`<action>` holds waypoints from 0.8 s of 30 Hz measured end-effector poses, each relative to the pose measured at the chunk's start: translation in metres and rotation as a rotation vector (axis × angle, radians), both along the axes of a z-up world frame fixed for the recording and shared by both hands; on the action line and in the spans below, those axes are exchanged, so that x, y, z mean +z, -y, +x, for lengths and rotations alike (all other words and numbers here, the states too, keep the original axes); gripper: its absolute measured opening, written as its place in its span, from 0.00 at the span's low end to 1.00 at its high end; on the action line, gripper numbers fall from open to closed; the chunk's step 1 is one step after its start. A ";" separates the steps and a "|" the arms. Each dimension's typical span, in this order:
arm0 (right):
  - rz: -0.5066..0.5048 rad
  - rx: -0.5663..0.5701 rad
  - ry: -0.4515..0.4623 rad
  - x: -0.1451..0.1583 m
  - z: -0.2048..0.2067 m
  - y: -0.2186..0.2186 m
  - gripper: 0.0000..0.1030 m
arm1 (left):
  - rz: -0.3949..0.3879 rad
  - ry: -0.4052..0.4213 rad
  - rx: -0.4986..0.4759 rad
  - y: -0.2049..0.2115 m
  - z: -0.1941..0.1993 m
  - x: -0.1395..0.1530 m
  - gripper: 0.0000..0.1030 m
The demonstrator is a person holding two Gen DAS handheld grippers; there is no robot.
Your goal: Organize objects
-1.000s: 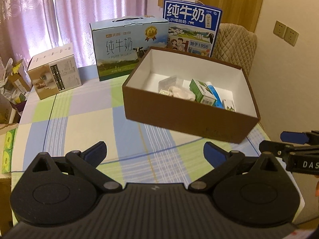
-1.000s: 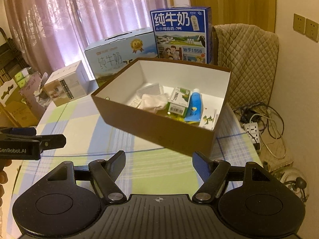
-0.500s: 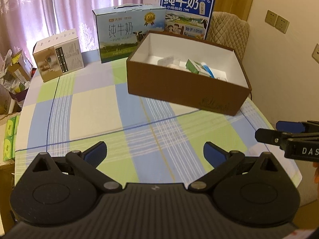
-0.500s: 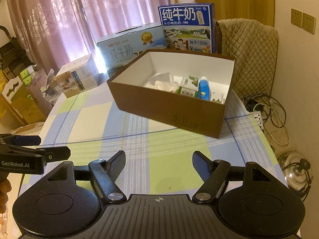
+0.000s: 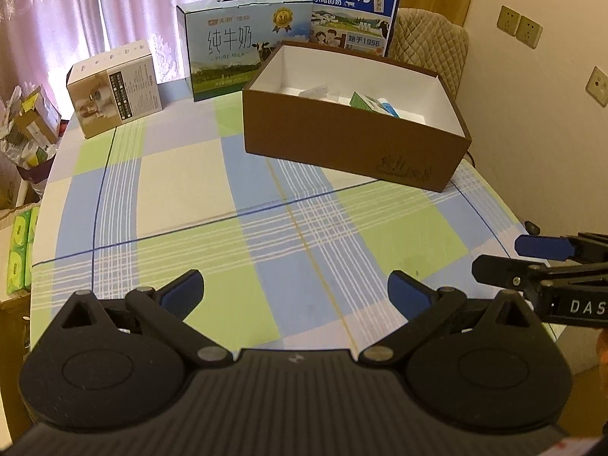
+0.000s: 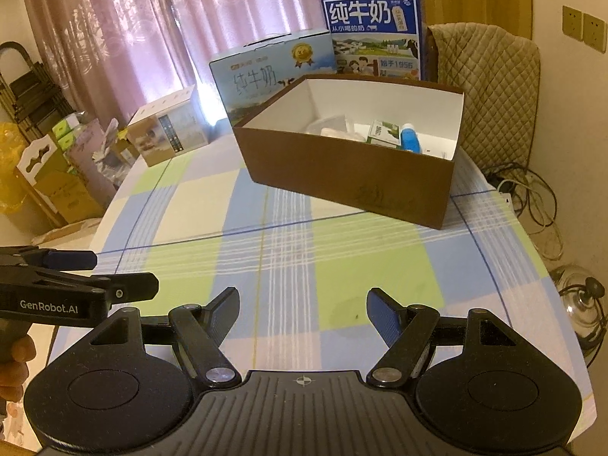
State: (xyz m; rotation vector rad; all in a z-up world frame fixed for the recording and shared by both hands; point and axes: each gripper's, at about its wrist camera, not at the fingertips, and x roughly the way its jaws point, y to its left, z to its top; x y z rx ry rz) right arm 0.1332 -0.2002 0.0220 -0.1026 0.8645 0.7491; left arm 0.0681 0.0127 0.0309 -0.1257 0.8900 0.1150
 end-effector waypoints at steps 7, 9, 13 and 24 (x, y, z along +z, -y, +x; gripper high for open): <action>-0.002 0.000 -0.002 -0.003 -0.001 0.000 0.69 | -0.003 -0.011 0.004 0.000 -0.002 -0.004 0.99; -0.004 -0.001 -0.004 -0.003 -0.002 0.001 0.69 | -0.004 -0.012 0.002 0.001 -0.003 -0.004 0.99; -0.009 0.003 -0.009 -0.005 -0.003 0.000 0.69 | -0.003 -0.012 0.006 0.001 -0.004 -0.004 0.99; -0.013 0.001 -0.010 -0.006 -0.006 0.000 0.69 | -0.004 -0.013 0.009 0.001 -0.006 -0.005 0.99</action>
